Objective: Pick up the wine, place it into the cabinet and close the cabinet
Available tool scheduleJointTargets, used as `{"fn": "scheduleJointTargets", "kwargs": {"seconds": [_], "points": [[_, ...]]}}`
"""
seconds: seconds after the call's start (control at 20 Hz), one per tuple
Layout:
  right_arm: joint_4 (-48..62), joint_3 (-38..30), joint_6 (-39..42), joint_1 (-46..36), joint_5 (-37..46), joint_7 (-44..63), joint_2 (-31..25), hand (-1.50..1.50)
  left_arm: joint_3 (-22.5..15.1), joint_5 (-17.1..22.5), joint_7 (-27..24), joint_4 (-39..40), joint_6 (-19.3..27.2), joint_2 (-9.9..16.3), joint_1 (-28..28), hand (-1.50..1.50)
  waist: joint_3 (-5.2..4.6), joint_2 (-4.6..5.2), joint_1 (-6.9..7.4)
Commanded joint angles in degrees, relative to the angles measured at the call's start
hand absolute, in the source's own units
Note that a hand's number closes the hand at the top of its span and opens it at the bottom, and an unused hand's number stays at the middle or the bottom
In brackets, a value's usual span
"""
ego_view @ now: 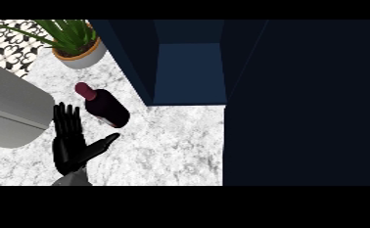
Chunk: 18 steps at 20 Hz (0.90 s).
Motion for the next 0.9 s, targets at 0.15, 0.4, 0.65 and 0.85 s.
{"fn": "scheduleJointTargets", "kwargs": {"seconds": [0.15,0.4,0.65,0.85], "points": [[-7.68,-3.80,-1.86,-1.47,-7.85,5.25,-1.05,-1.50,1.94,0.42,-8.29,14.78,-7.26,0.46,-5.14,-1.50,0.01,0.05,0.16],[-9.49,0.95,-2.98,0.97,-3.37,5.42,1.23,-1.50,6.52,3.15,-10.47,26.46,-10.88,3.07,-14.57,-1.50,-0.05,0.14,-0.54],[-13.38,4.11,-2.42,4.78,-1.00,5.05,1.57,-1.50,7.21,3.43,-14.57,29.28,-15.44,3.96,-13.33,-1.50,-0.01,-0.07,-0.33],[-9.83,0.51,-2.79,0.18,-4.29,5.94,0.23,-1.50,6.98,2.24,-16.54,34.15,-16.55,3.74,-17.74,-1.50,-0.02,0.09,-0.25]]}}
